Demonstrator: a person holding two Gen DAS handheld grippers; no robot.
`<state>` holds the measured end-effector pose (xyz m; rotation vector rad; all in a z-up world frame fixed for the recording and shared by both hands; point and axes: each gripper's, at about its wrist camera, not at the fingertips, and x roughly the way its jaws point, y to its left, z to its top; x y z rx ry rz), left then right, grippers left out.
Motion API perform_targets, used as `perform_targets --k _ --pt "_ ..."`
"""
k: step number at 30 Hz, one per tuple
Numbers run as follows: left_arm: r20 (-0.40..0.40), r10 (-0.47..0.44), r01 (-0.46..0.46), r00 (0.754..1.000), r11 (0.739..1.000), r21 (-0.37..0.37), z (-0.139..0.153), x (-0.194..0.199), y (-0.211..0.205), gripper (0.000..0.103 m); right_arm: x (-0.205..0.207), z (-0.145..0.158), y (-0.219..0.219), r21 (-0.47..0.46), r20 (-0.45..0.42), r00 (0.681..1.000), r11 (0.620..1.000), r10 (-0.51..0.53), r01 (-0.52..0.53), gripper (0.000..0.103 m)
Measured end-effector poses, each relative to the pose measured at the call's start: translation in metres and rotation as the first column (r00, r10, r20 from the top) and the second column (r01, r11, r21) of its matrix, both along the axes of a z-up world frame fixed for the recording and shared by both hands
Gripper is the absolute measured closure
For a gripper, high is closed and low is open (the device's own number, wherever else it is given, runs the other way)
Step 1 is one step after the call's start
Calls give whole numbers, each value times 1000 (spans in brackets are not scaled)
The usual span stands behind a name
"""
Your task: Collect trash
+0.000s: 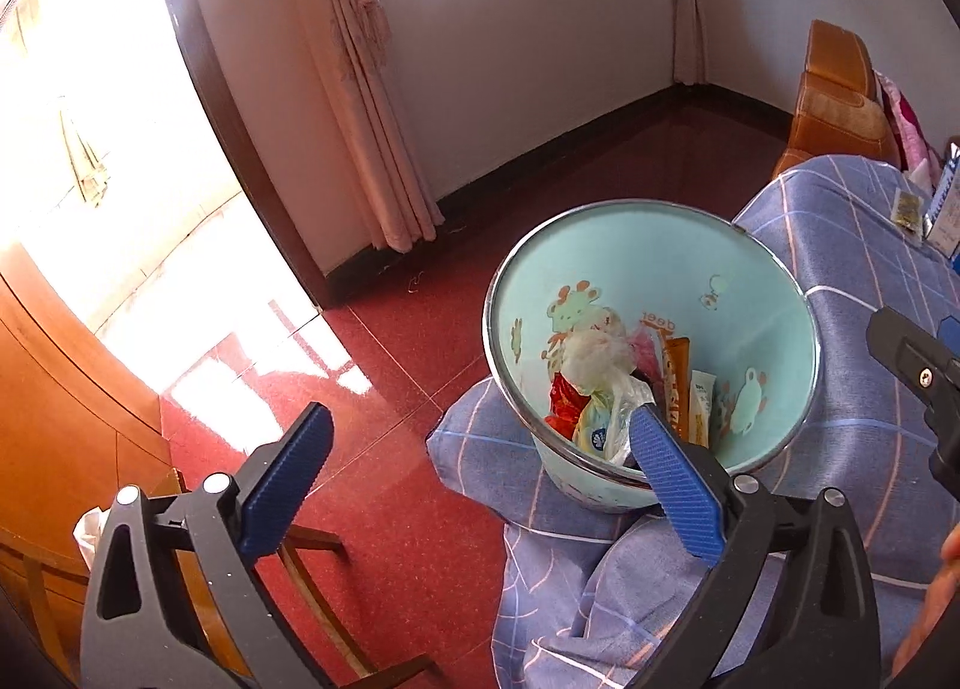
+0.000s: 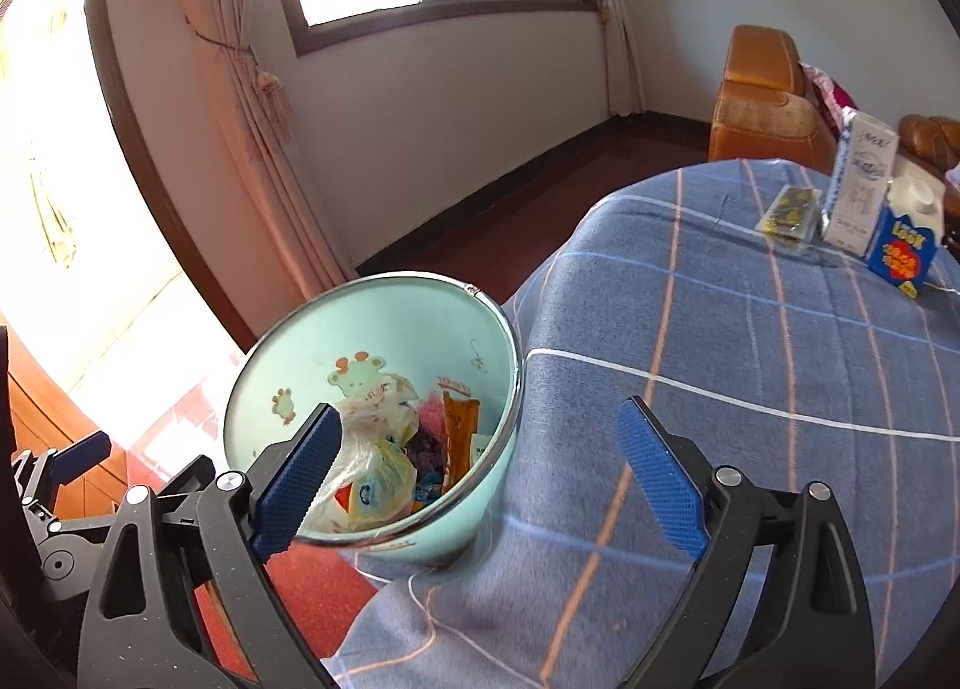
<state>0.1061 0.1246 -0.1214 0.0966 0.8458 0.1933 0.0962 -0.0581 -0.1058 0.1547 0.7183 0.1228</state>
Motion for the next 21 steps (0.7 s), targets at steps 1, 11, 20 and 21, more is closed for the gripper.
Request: perform_targets --k 1,11,20,21 --pt "21 2 -2 1000 1000 0 6 -5 0 6 -9 6 -1 -5 17 1000 1000 -3 3 10" --pt "236 -8 6 972 1000 10 71 -55 -8 6 -71 69 -5 -24 218 976 999 -27 33 9" --pt "361 -7 17 932 1000 -26 118 -87 -10 6 -118 118 -13 -14 391 918 997 -69 81 8" --pt "374 -8 17 927 1000 -20 121 -91 -10 6 -124 123 -15 -6 412 908 996 -77 88 8"
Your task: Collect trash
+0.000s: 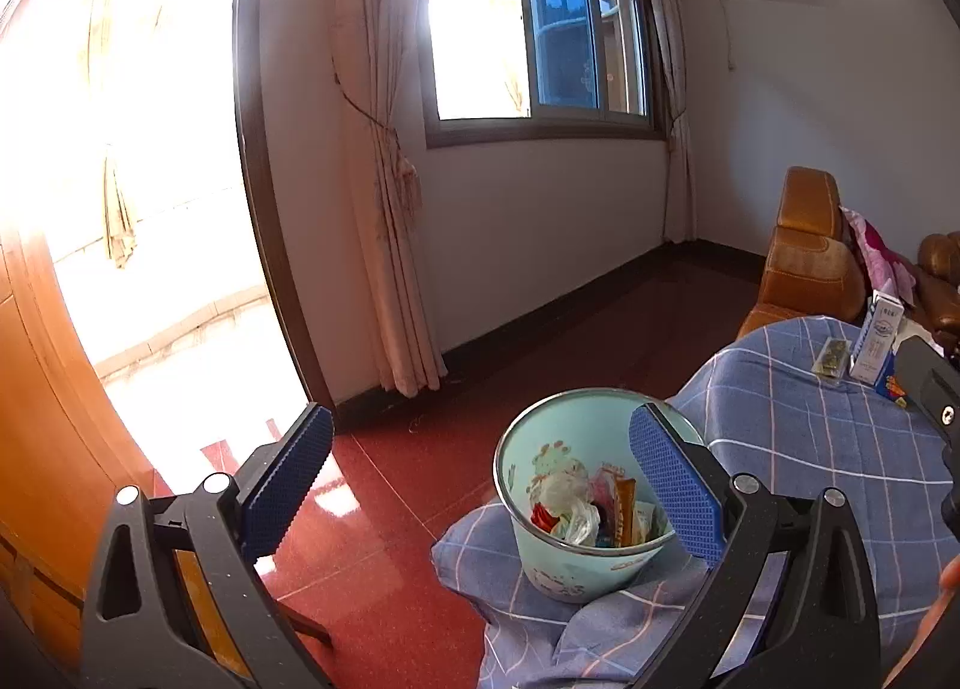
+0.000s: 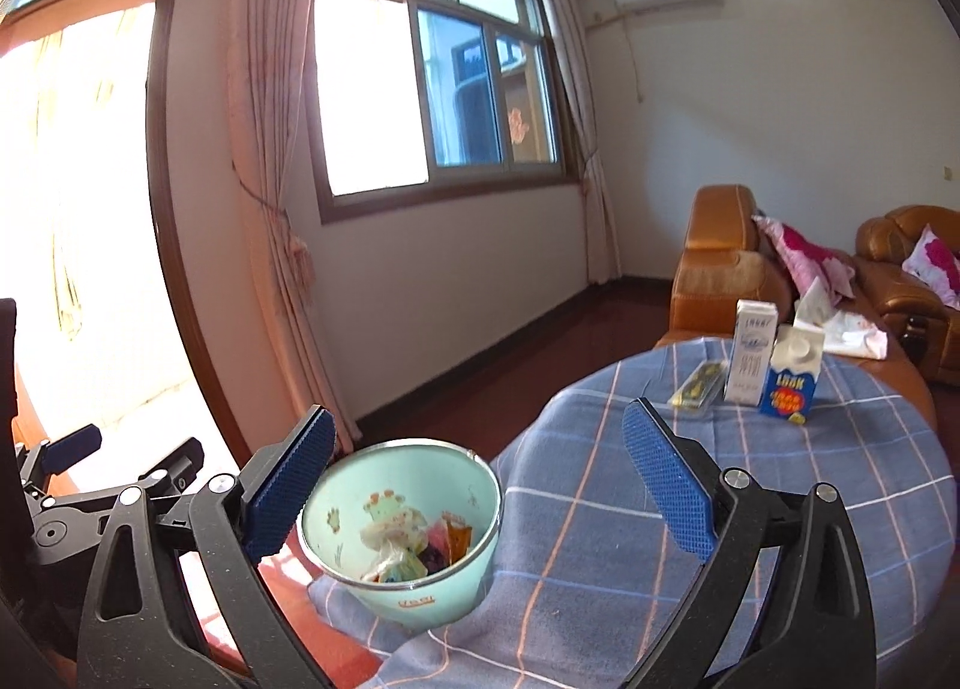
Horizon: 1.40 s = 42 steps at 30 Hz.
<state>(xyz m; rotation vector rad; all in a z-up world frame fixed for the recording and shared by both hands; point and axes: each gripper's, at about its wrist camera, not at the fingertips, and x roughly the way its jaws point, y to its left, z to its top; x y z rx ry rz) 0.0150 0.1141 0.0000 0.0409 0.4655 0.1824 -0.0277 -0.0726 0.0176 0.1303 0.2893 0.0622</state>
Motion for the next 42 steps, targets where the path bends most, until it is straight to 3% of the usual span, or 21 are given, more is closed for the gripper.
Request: perform_targets --k 13,35,42 --pt "132 3 -8 991 999 33 33 -33 -5 6 -45 32 -5 18 165 985 999 -50 48 6" --pt "132 5 -11 991 999 40 37 -38 -6 6 -51 33 -7 30 175 983 998 -51 47 5" --pt "120 11 -11 993 1000 -1 37 -38 0 6 -51 31 -6 33 169 984 998 -49 44 5"
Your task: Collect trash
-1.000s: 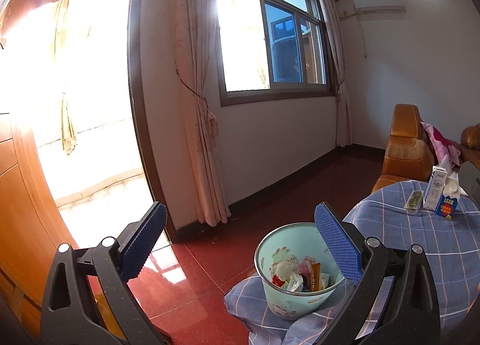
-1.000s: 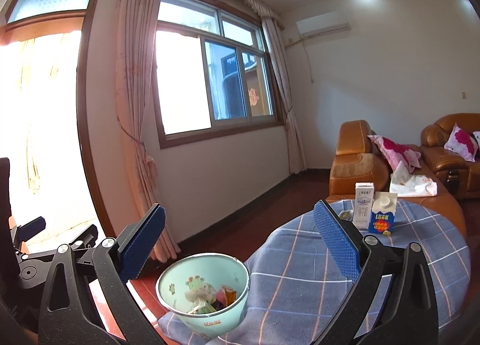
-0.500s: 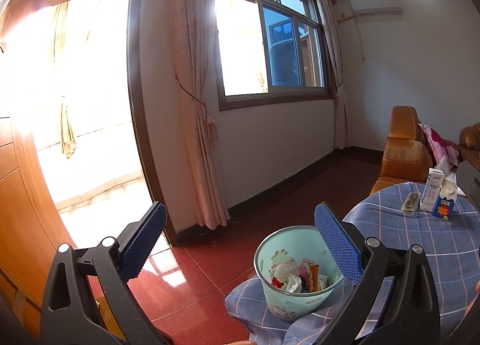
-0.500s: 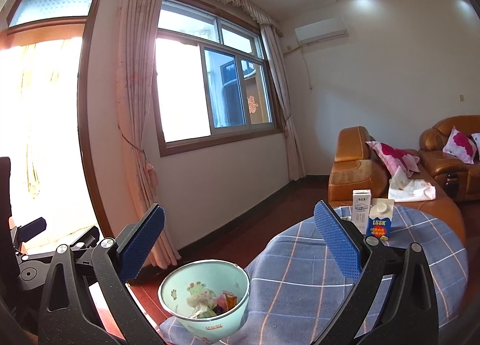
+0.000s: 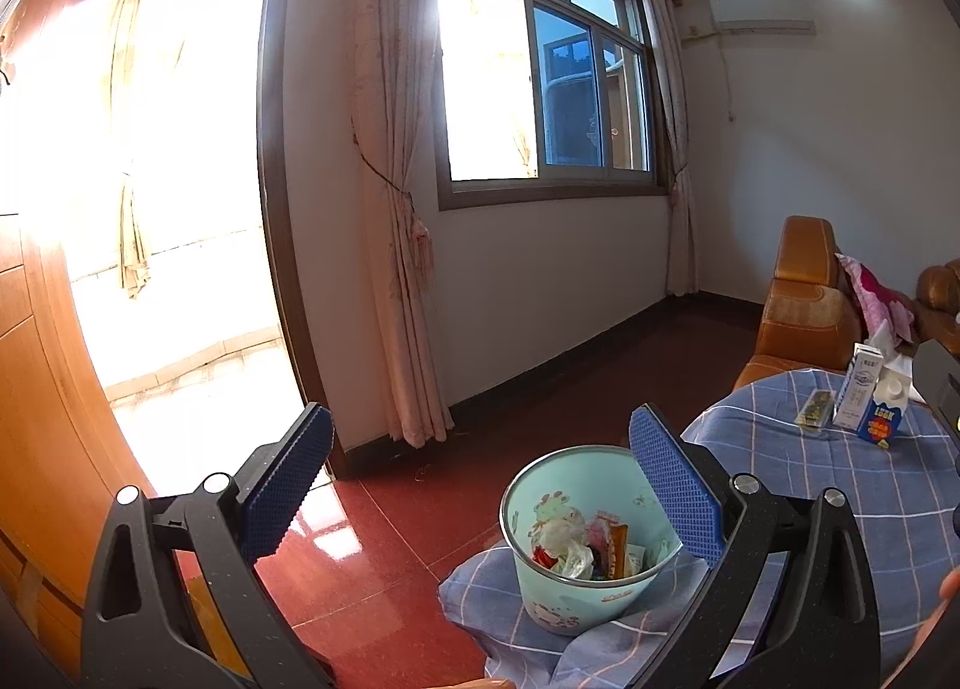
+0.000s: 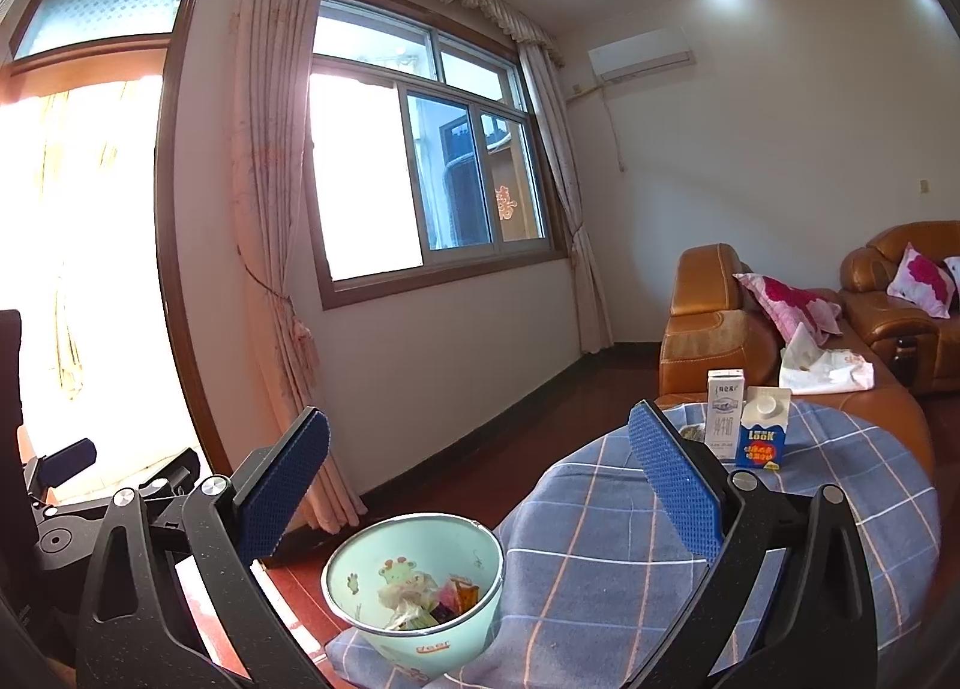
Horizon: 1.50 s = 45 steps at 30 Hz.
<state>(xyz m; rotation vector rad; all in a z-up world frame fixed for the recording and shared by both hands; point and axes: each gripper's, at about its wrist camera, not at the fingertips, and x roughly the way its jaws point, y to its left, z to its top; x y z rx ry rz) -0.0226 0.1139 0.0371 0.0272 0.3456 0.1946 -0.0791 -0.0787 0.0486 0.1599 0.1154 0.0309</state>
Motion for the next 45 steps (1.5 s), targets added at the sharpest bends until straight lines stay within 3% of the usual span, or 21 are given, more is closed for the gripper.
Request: perform_targets --k 28,45 --pt "-3 -1 1 1000 1000 22 -3 0 -4 6 3 -2 1 4 -8 1000 1000 -16 16 5" --pt "-68 -40 40 997 999 3 -15 12 -5 6 12 -9 0 13 -41 999 1000 -28 28 5"
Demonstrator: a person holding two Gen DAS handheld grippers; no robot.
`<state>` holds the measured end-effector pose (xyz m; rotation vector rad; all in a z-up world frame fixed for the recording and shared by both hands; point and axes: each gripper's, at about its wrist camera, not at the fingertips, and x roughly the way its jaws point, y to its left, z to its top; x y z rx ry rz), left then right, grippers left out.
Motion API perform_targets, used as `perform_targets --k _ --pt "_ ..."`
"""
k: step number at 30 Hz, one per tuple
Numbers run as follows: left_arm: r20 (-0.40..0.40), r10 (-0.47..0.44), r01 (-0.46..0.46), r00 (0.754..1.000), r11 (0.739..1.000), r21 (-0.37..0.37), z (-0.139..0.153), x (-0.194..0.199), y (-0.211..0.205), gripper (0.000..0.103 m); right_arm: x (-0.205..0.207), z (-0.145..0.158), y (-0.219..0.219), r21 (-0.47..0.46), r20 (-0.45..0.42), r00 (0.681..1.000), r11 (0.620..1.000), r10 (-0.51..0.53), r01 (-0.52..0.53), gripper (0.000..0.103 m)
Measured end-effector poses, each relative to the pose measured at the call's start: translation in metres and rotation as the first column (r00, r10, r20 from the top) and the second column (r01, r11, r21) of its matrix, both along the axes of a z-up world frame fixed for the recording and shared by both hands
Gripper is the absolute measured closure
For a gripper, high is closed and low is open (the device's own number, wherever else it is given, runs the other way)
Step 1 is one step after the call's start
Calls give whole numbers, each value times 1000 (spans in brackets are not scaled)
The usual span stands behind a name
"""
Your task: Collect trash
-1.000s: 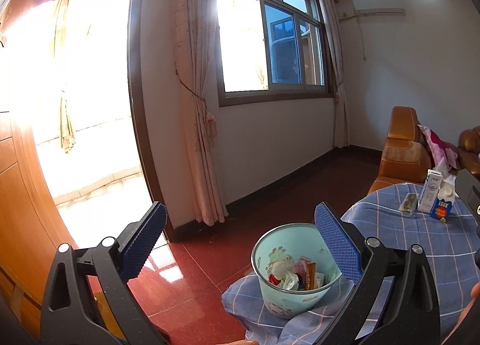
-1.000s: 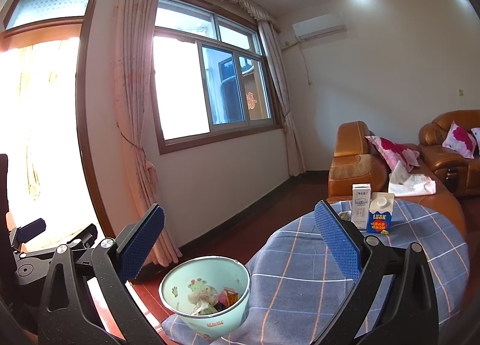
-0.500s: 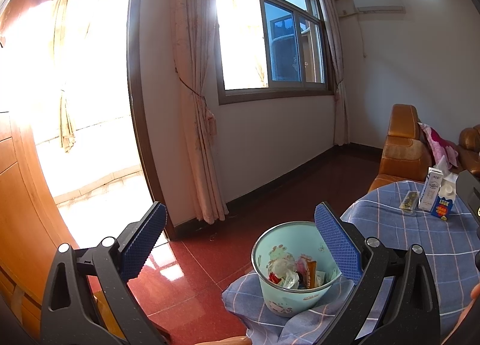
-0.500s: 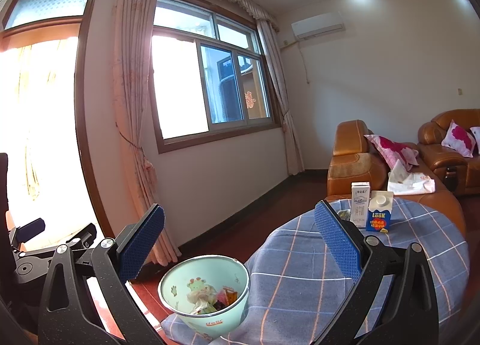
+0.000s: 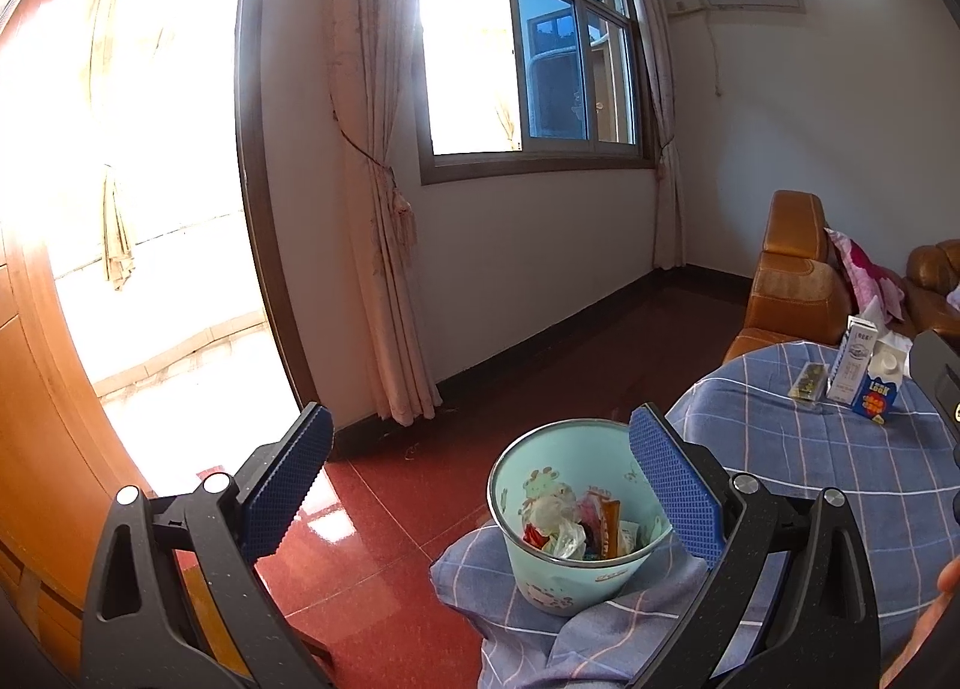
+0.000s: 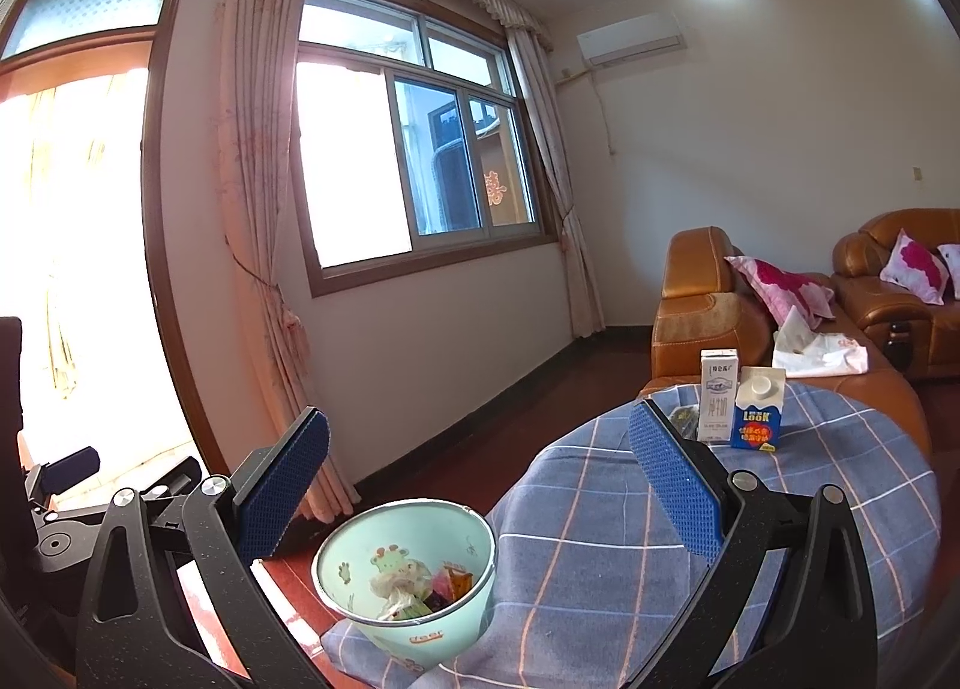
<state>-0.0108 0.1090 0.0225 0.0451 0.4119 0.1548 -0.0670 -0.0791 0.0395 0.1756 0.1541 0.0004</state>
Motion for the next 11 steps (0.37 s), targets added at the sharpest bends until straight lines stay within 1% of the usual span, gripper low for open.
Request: perform_targets --k 4,11 --pt "-13 0 0 1000 1000 18 -3 3 -3 6 6 -3 -3 -4 -21 1000 1000 -22 22 5" --pt "-48 -30 31 998 999 30 -14 11 -8 6 22 -20 -18 17 -95 993 998 -65 67 5"
